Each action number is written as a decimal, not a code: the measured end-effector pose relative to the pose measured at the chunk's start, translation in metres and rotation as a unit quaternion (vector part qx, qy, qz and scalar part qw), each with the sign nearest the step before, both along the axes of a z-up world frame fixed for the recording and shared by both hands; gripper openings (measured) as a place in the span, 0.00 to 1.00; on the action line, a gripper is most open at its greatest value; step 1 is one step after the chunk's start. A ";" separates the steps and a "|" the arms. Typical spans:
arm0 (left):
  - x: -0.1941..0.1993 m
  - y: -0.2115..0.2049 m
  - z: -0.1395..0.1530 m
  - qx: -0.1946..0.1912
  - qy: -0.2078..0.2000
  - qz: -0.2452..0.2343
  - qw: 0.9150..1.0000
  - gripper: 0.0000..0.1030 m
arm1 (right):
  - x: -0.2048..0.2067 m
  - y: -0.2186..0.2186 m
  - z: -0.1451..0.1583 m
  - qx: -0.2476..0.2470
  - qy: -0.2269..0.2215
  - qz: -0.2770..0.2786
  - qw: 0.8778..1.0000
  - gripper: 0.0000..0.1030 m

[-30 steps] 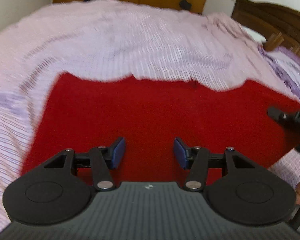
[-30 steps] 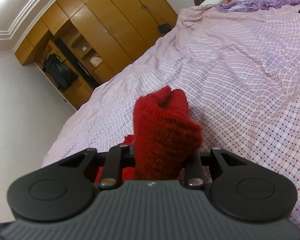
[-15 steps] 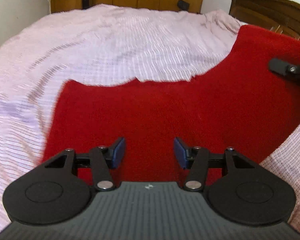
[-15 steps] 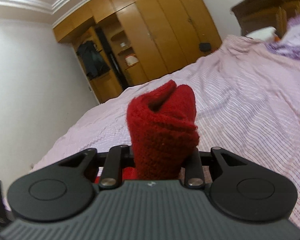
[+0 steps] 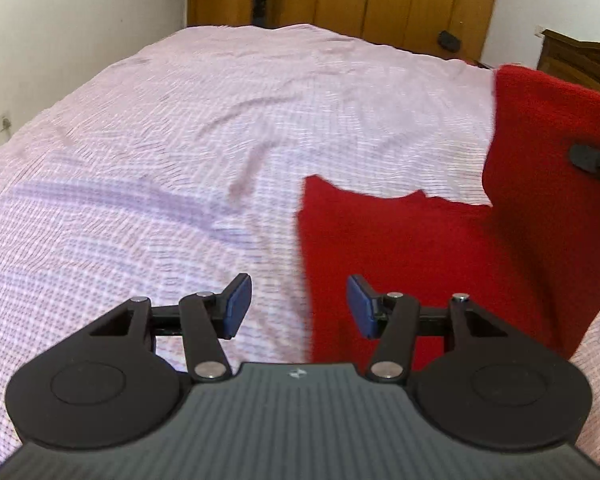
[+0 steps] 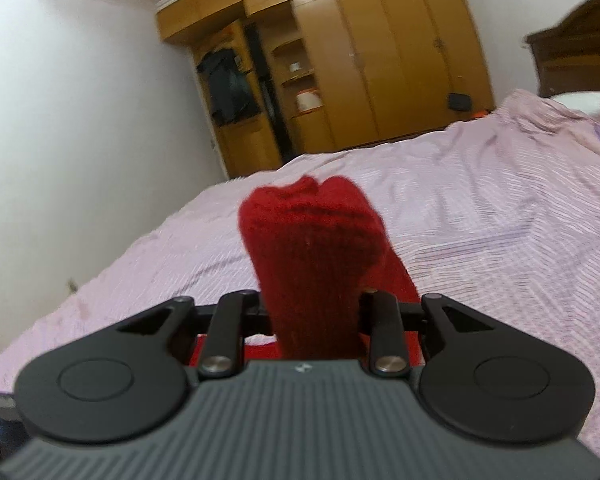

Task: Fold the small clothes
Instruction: 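Fold the lifted edge over the bundle toward the left gripper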

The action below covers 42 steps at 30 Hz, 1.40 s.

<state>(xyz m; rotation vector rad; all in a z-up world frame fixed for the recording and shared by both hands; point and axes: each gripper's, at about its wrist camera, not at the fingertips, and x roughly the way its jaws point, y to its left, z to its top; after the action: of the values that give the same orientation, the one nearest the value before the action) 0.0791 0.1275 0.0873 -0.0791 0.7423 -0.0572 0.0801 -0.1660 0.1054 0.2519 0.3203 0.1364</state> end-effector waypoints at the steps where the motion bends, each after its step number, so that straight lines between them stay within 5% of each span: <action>1: 0.000 0.003 -0.002 0.001 0.001 0.002 1.000 0.58 | 0.003 0.009 -0.003 -0.009 0.003 0.008 1.000 0.28; 9: -0.002 0.020 -0.017 -0.006 0.014 0.016 1.000 0.58 | 0.015 0.065 -0.060 -0.103 0.065 0.077 0.990 0.29; 20: -0.009 0.046 -0.023 -0.023 0.008 0.039 0.999 0.58 | -0.001 0.092 -0.030 -0.179 -0.022 0.057 0.982 0.29; 27: -0.017 0.058 -0.025 -0.020 0.013 0.055 0.998 0.58 | -0.014 0.128 -0.070 -0.225 0.016 0.126 0.966 0.29; 30: -0.018 0.061 -0.025 -0.017 0.013 0.056 0.998 0.58 | -0.030 0.132 -0.076 -0.258 0.000 0.124 0.958 0.29; 38: -0.019 0.055 -0.013 -0.027 0.000 0.052 0.998 0.58 | -0.045 0.119 -0.060 -0.198 0.010 0.159 0.967 0.52; 42: -0.020 0.049 -0.005 -0.029 -0.003 0.044 0.999 0.58 | -0.059 0.112 -0.055 -0.163 0.011 0.173 0.971 0.53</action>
<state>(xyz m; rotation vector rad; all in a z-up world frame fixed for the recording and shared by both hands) 0.0586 0.1763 0.0821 -0.1658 0.7302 0.0046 0.0215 -0.0543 0.0505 -0.1315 0.4015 0.4204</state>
